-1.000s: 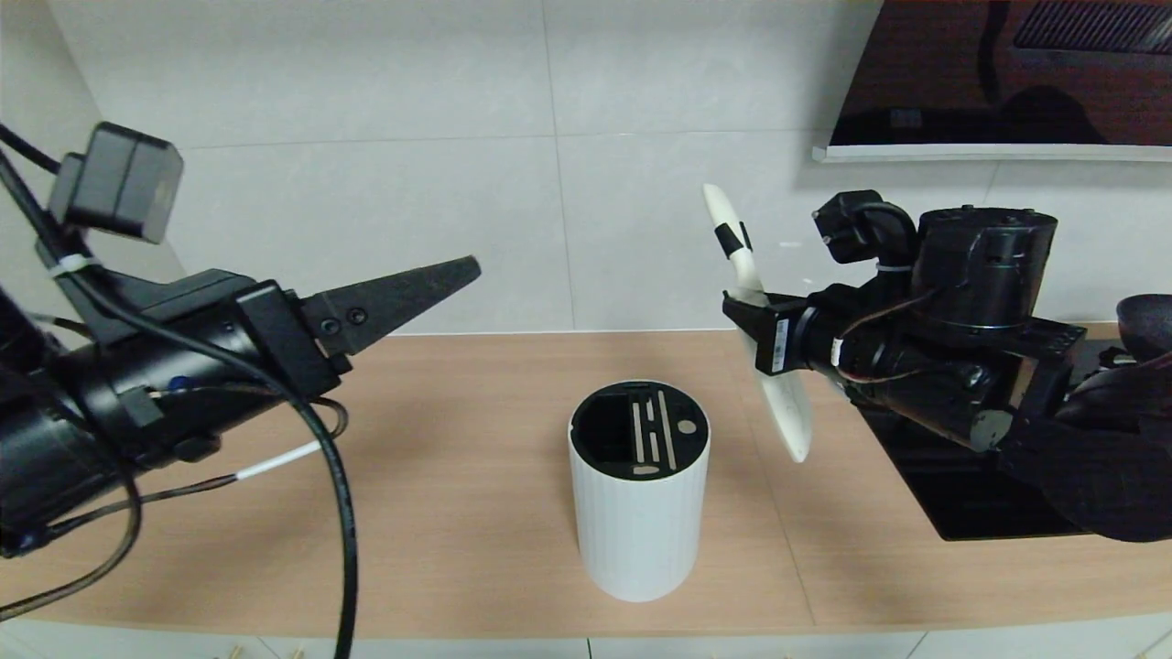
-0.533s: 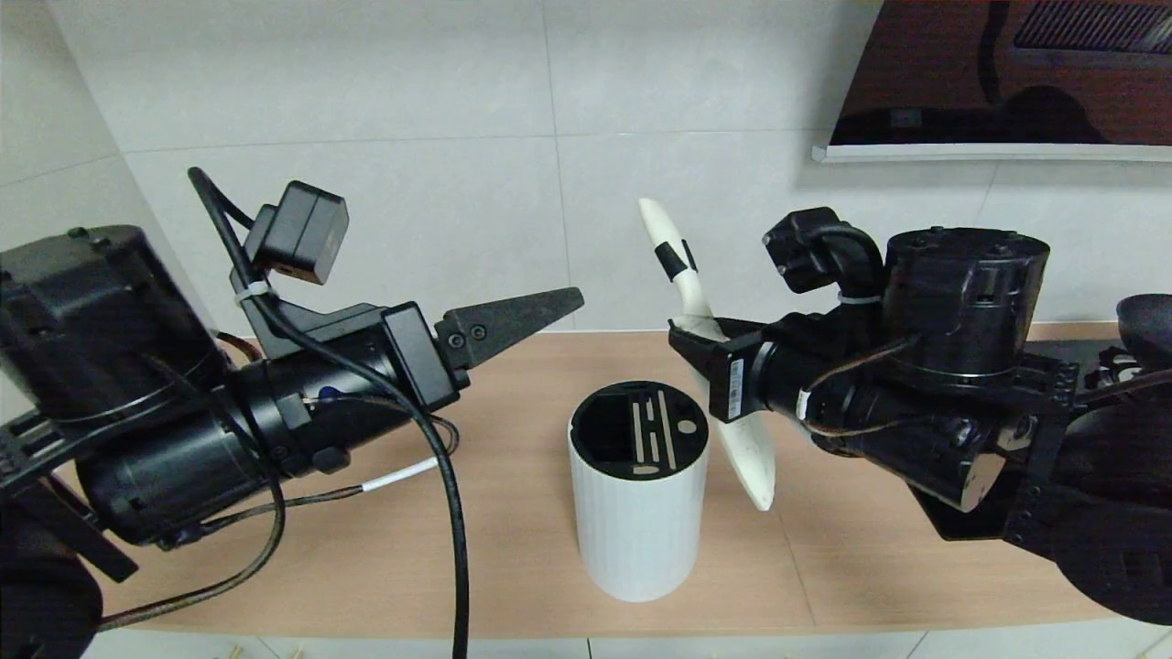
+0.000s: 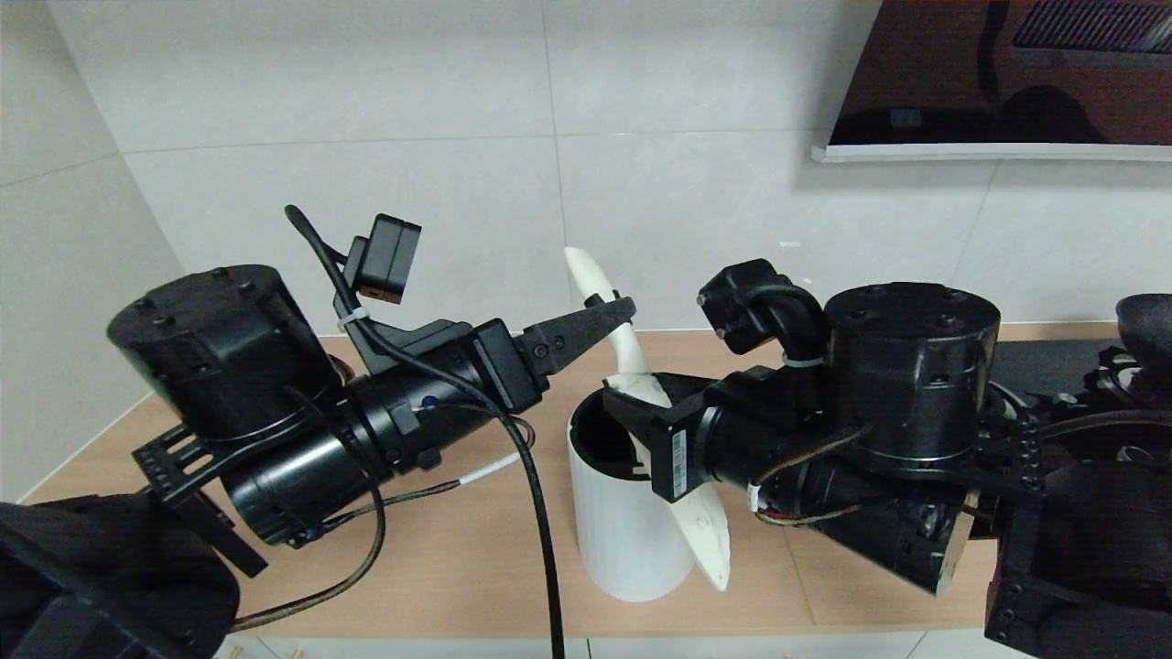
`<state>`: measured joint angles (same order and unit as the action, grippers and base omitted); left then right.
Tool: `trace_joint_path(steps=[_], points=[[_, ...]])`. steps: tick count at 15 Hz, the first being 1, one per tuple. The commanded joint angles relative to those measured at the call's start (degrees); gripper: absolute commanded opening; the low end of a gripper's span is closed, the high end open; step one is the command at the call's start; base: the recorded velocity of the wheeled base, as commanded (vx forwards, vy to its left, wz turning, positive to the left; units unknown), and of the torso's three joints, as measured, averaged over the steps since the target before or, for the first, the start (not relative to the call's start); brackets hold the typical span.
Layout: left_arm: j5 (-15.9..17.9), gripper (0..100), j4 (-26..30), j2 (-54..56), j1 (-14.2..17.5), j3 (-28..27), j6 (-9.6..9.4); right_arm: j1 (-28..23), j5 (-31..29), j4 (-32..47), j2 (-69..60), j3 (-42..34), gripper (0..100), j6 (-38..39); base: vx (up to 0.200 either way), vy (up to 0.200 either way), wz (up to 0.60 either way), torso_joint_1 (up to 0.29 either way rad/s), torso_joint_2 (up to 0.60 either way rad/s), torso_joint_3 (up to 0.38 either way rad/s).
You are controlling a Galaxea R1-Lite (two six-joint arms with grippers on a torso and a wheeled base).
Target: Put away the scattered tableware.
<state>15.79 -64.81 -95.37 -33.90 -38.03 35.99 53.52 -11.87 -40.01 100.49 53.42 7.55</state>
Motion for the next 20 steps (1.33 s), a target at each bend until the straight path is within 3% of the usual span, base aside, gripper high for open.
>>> trace_joint_path(steps=[1,9,13,20], points=[[-0.14,100,-0.67,-2.46,-0.29,-0.02,-0.04,0.71,0.01,-0.07,0.85,-0.16,0,0.1,0.0,0.0,0.0,0.0,0.0,0.0],[-0.49,100,-0.85,-3.6,0.5,-0.64,-0.04,3.79,-0.43,-3.67,0.41,-2.27,0,0.1,0.0,0.0,0.0,0.0,0.0,0.0],[-0.93,100,-0.85,-3.6,2.17,-1.16,-0.04,4.23,-0.43,-3.67,0.24,-2.97,0,0.01,0.0,0.0,0.0,0.0,0.0,0.0],[-0.93,100,-0.85,-3.6,2.17,-0.99,-0.04,4.32,-0.43,-3.67,0.41,-3.41,0,0.01,0.0,0.0,0.0,0.0,0.0,0.0]])
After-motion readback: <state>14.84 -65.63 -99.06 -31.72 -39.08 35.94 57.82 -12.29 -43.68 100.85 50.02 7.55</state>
